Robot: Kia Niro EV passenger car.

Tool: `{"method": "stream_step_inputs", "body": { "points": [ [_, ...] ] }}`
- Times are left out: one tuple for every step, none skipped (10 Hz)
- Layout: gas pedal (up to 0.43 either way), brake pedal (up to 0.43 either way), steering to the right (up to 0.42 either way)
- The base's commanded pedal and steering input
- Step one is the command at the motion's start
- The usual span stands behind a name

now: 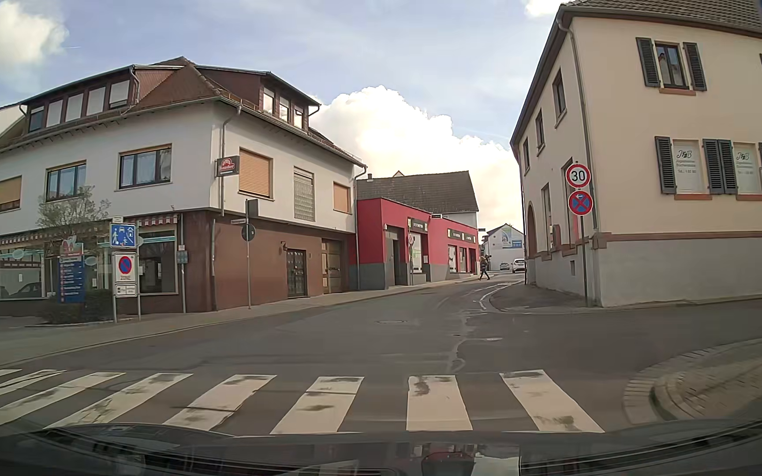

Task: Follow the waypoints while adhering to traffic rules and regulations

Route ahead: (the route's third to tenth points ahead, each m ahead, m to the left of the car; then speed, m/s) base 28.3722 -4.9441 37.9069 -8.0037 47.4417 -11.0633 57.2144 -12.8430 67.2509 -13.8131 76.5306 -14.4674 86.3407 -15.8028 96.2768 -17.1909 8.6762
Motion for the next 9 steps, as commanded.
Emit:
{"method": "stream_step_inputs", "body": {
  "points": [
    [0.130, 0.000, 0.027],
    [0.130, 0.000, 0.028],
    [0.130, 0.000, 0.028],
    [0.177, 0.000, 0.027],
    [0.177, 0.000, 0.027],
    [0.177, 0.000, 0.026],
    [0.177, 0.000, 0.025],
    [0.177, 0.000, 0.023],
    [0.177, 0.000, 0.022]
  ]
}}
